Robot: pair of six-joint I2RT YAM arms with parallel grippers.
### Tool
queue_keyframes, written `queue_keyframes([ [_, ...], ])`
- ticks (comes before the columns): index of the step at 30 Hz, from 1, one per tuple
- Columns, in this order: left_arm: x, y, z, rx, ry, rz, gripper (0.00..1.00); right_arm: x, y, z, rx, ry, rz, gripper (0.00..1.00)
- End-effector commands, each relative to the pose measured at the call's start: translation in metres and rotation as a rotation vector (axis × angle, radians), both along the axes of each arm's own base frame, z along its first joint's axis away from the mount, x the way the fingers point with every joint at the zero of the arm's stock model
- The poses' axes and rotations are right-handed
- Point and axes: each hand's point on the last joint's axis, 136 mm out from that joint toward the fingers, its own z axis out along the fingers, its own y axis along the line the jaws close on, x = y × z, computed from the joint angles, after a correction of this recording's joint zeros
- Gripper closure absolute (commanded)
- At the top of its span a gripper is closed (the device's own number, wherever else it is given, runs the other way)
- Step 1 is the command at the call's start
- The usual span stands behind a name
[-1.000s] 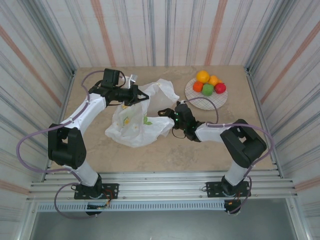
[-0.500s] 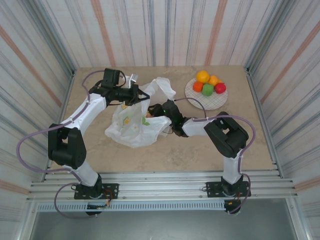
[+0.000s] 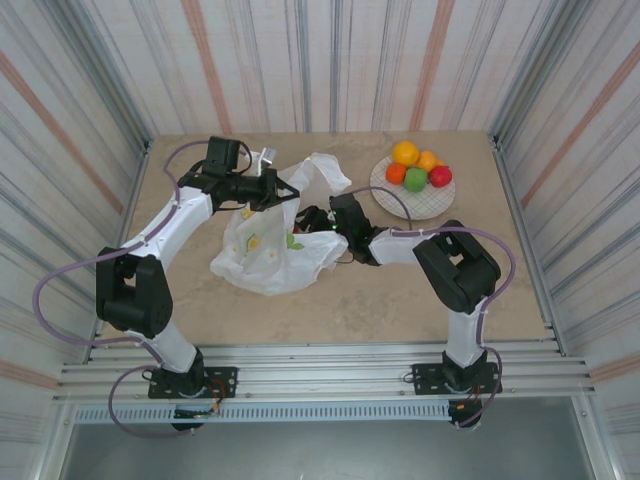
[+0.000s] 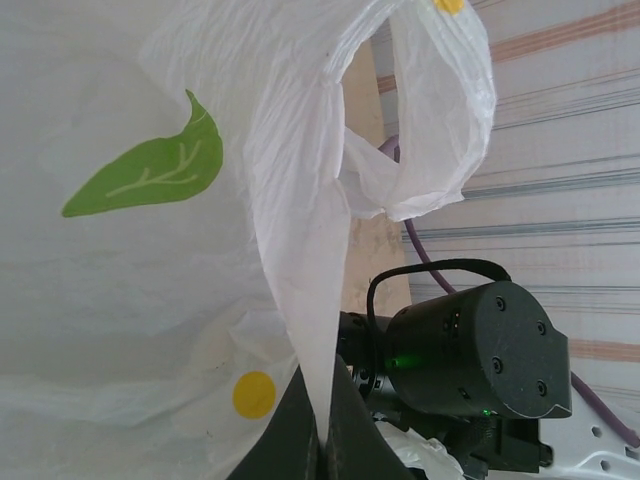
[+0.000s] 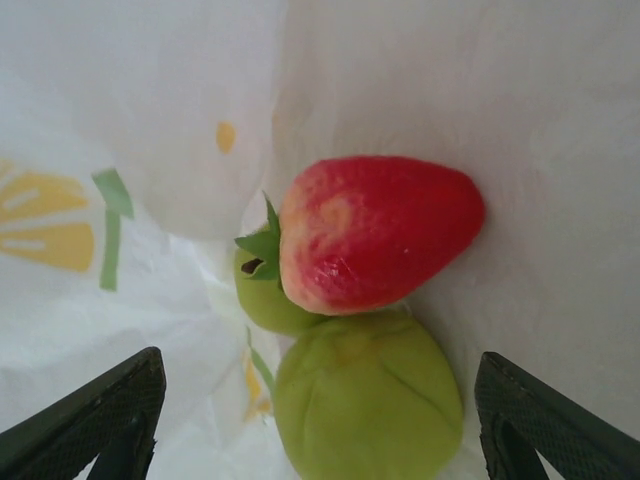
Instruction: Place the fruits into the plastic bag
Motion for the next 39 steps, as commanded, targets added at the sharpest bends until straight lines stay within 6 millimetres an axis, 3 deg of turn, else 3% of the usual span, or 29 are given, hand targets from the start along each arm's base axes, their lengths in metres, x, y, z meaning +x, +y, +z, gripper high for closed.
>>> queue_keyframes([
  [1, -0.003, 0.001, 0.007, -0.023, -0.004, -0.007, 1.00, -0.012, -0.009, 0.021, -0.065, -0.079, 0.086, 0.20],
  [5, -0.003, 0.002, 0.006, -0.018, -0.005, -0.005, 1.00, -0.021, -0.040, 0.022, -0.217, -0.130, 0.077, 0.20],
  [11, -0.001, 0.003, 0.003, -0.010, -0.002, -0.002, 1.00, -0.024, -0.101, 0.013, -0.465, -0.205, -0.012, 0.17],
  [17, 0.000, 0.004, -0.001, 0.002, 0.006, 0.000, 1.00, -0.029, -0.143, 0.013, -0.570, -0.246, -0.052, 0.18],
  [26, 0.002, 0.009, -0.002, 0.003, 0.010, 0.014, 1.00, -0.032, -0.216, 0.046, -0.910, -0.363, -0.075, 0.14],
  [29, 0.004, 0.011, -0.001, 0.003, 0.007, 0.022, 1.00, -0.020, -0.246, 0.058, -0.972, -0.365, -0.136, 0.13],
  [34, 0.004, 0.011, 0.000, 0.003, 0.006, 0.024, 1.00, 0.020, -0.284, 0.069, -1.009, -0.320, -0.208, 0.13],
  [39, 0.004, 0.011, 0.000, 0.004, 0.008, 0.028, 1.00, 0.067, -0.310, 0.055, -1.091, -0.246, -0.221, 0.10],
])
